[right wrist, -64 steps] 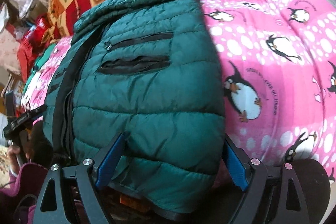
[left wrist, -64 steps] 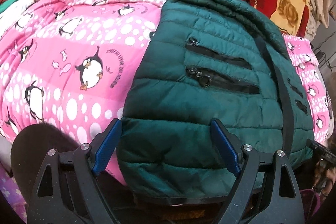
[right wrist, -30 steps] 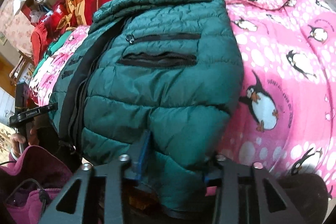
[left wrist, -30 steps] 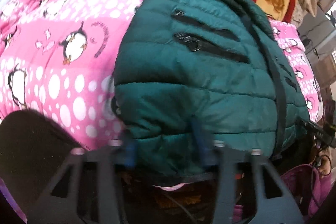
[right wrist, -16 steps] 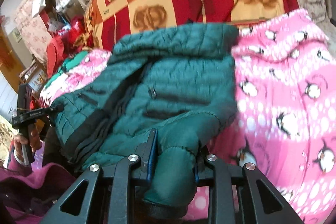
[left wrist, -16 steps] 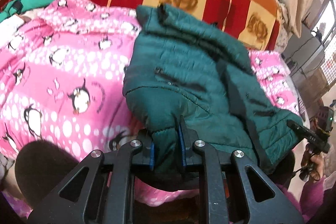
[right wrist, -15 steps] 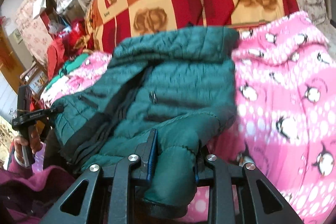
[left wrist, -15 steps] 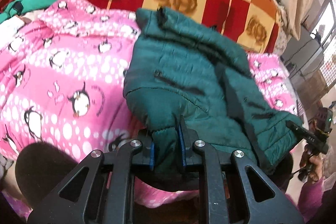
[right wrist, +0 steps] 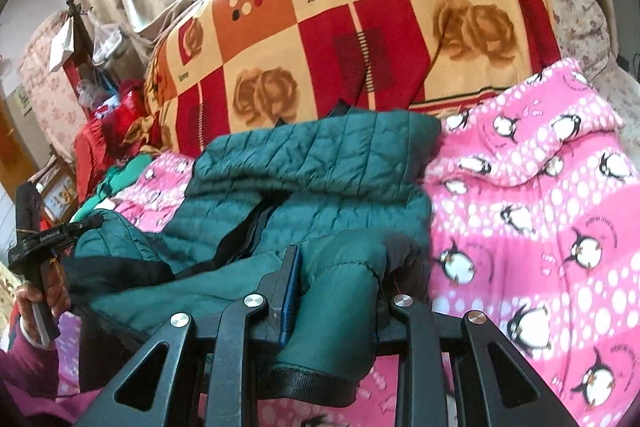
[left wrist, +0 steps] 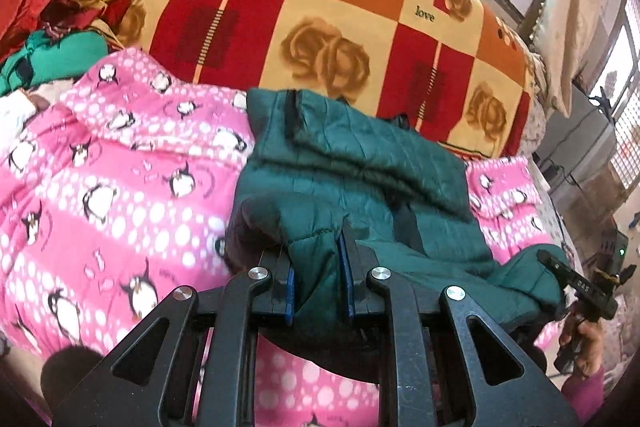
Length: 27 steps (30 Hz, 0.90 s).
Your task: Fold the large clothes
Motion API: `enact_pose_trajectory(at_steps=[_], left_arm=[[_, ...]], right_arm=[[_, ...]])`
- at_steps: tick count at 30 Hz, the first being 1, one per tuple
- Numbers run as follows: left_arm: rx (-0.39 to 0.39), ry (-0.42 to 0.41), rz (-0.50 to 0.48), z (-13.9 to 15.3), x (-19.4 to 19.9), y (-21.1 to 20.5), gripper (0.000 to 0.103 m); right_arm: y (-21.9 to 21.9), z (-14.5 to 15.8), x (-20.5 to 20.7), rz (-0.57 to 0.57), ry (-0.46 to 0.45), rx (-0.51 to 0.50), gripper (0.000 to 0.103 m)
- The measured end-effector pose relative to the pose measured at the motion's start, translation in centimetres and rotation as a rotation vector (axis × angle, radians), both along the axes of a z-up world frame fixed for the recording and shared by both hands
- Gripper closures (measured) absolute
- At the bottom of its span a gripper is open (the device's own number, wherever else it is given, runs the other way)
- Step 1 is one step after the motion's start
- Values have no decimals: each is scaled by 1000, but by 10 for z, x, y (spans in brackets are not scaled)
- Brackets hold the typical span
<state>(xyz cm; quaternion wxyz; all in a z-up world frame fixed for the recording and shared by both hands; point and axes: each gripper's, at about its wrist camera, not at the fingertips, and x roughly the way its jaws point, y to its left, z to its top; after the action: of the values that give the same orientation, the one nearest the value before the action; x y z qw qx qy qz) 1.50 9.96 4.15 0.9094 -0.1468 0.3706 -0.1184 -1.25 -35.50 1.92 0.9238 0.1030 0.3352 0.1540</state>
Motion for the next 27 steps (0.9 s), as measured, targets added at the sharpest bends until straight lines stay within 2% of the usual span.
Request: enact_pose_trajectory(at_steps=[16, 27], left_arm=[[69, -58, 76, 24, 83, -18, 86], [124, -69, 163, 16, 155, -27, 86]], right_arm=[[1, 30, 78, -79, -43, -86, 78], [-5, 28, 151, -152, -15, -137, 78]])
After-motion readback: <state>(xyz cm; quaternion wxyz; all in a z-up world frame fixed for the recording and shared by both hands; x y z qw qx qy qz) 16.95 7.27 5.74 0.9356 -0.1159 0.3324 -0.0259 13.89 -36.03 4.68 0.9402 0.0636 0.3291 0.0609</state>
